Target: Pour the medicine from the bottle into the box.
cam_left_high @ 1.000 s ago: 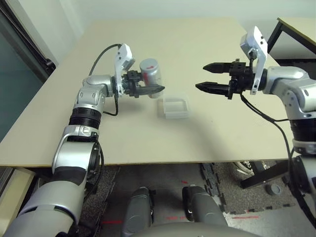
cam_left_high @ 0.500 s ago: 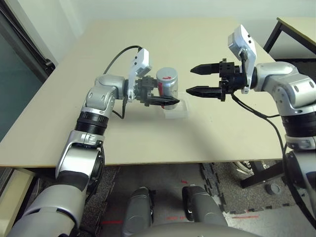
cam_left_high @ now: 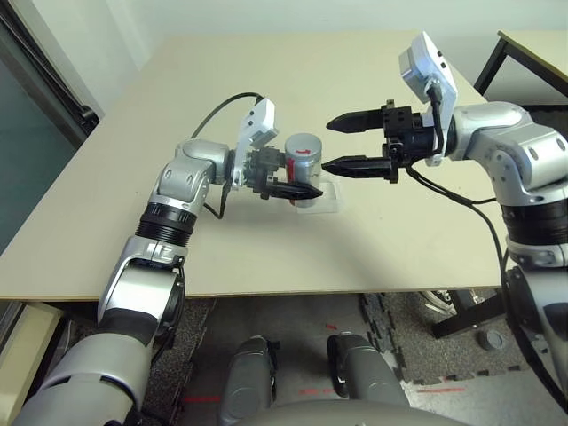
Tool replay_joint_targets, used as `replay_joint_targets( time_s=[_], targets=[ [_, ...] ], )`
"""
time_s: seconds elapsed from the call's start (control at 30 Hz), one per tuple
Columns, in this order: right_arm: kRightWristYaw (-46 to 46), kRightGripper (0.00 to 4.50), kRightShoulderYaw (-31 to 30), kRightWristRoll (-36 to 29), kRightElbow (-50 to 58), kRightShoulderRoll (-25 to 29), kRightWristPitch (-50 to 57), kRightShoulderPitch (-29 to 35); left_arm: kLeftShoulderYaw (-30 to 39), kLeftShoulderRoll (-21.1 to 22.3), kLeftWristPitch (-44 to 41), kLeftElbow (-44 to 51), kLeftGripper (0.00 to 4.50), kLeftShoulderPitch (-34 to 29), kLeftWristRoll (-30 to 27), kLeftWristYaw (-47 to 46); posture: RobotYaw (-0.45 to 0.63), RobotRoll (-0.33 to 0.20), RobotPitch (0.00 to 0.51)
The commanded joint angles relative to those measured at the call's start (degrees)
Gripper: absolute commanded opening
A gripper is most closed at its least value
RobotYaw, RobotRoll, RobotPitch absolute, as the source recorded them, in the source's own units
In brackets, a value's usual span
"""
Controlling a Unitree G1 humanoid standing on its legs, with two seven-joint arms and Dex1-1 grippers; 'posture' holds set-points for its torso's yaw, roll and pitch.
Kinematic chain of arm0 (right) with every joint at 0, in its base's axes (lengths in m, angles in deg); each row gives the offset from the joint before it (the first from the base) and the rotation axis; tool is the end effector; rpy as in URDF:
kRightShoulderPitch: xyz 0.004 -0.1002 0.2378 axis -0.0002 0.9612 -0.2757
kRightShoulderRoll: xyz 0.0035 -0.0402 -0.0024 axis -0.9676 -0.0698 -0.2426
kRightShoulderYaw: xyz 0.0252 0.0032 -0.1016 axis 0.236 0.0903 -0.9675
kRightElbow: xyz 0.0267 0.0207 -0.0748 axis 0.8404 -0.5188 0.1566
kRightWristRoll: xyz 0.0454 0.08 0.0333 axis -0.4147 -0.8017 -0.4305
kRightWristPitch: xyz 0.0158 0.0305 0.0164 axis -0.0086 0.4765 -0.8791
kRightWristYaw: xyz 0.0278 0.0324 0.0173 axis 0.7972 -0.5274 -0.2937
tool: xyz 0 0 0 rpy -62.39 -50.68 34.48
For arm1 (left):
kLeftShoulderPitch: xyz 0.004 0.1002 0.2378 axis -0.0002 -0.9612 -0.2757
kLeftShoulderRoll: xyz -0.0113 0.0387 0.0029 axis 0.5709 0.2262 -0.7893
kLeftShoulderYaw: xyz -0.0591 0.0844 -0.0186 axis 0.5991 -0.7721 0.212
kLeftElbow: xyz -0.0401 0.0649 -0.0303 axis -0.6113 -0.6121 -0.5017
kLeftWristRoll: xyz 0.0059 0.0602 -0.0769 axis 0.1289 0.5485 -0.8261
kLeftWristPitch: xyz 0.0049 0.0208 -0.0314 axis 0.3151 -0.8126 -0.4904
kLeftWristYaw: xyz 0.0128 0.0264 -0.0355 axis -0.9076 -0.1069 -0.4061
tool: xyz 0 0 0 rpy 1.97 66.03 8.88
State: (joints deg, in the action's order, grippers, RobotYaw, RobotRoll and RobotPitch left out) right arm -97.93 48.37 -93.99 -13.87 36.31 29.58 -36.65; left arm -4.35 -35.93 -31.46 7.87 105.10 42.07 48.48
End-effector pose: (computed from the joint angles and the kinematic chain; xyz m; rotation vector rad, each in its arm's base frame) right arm 0.3012 -0.1709 0.2542 -0.2509 0.0453 1.3968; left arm 0.3365 0.1649 0.1901 0.2373 0.1555 -1.5162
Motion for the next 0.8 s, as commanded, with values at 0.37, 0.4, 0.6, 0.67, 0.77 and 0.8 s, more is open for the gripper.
replay_joint_targets(
  time_s=[0.37,0.4,0.6,0.67,0.77,0.8],
  targets=[
    [2.45,4.50,-1.82,0.76,-0.81,-2.92,-0.07,-1.87,-1.18,-1.59,-0.50,0.13,2.82,-0.01,-0.34,-1.06,-0.01,0.000,0.074],
    [2.56,4.50,-1.97,0.86,-0.90,-3.10,-0.25,-1.91,-1.17,-1.68,-0.47,0.03,2.82,0.06,-0.29,-1.08,-0.01,0.000,0.074],
    [3.16,4.50,-2.63,1.12,-1.42,-4.01,-0.80,-2.02,-1.29,-2.18,-0.68,0.17,2.82,0.23,-0.32,-1.25,-0.01,0.000,0.074],
    [3.27,4.50,-2.67,1.00,-1.48,-4.21,-0.79,-2.02,-1.30,-2.27,-0.65,0.10,2.82,0.30,-0.31,-1.25,-0.01,0.000,0.074],
    [3.50,3.87,-2.48,0.72,-1.35,-4.44,-0.59,-1.88,-1.29,-2.24,-0.62,0.07,2.82,0.32,-0.35,-1.16,-0.01,0.000,0.074],
    [3.52,3.55,-2.42,0.67,-1.29,-4.43,-0.55,-1.79,-1.28,-2.21,-0.61,0.13,2.82,0.29,-0.36,-1.12,-0.01,0.000,0.074]
  ],
)
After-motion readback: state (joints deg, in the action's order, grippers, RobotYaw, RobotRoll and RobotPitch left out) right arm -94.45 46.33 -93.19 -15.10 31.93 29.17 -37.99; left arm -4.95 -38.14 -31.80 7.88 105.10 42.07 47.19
